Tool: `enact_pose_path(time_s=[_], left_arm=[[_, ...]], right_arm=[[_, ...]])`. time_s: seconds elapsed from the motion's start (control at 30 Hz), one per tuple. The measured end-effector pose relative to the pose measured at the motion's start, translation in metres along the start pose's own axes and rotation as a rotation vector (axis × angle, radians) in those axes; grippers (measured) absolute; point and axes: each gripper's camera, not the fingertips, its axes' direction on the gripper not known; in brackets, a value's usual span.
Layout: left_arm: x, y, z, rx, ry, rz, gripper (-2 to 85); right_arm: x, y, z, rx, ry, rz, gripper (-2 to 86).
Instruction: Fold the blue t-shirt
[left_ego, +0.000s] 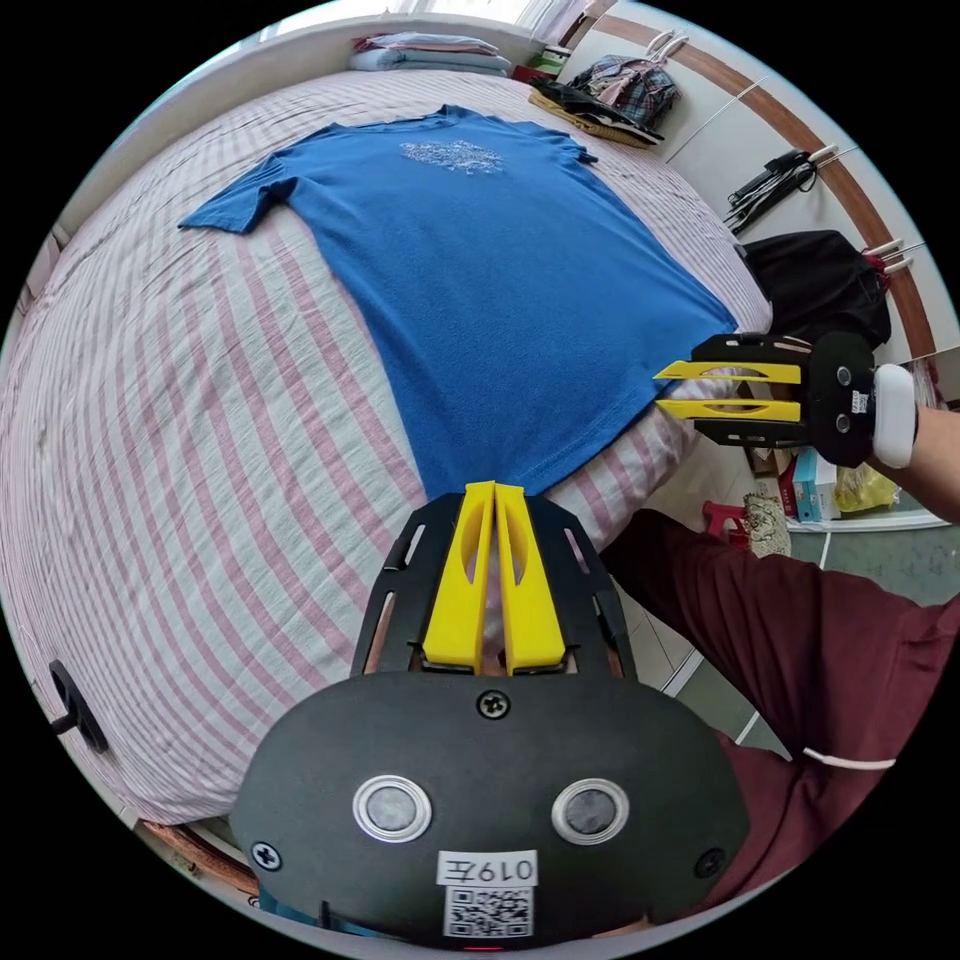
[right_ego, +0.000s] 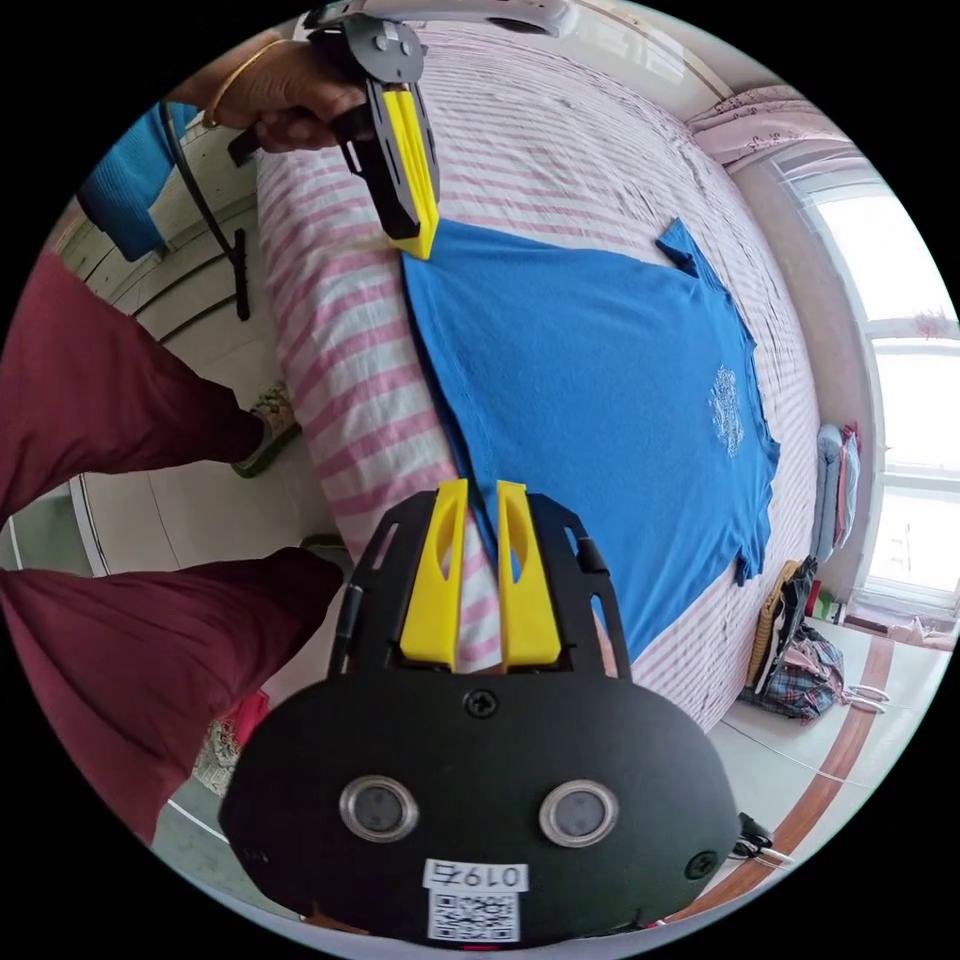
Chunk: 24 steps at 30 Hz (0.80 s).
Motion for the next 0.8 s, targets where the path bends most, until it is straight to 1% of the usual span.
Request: enact_pose_path(time_s=[0.03, 0.1, 0.2, 0.6, 0.8], left_arm=[[0.000, 0.001, 0.000, 0.000, -0.004, -0.003, 0.5], [0.000, 0.002, 0.000, -0.009, -0.013, -0.003, 0.5], [0.000, 0.006, 0.001, -0.009, -0.014, -0.009, 0.5], [0.006, 0.007, -0.001, 0.039, 0.003, -0.055, 0.6], [0.013, -0.003, 0.002, 0.061, 0.042, -0.044, 0.6]], right_arm=[[-0.001, -0.001, 0.001, -0.001, 0.002, -0.001, 4.4], [-0.003, -0.004, 0.006, -0.006, 0.016, 0.000, 0.8], [-0.003, -0.006, 0.010, -0.010, 0.019, 0.012, -0.5], [-0.008, -0.004, 0.026, -0.018, 0.024, -0.029, -1.0], [0.005, -0.003, 0.043, -0.039, -0.002, 0.000, -0.9]])
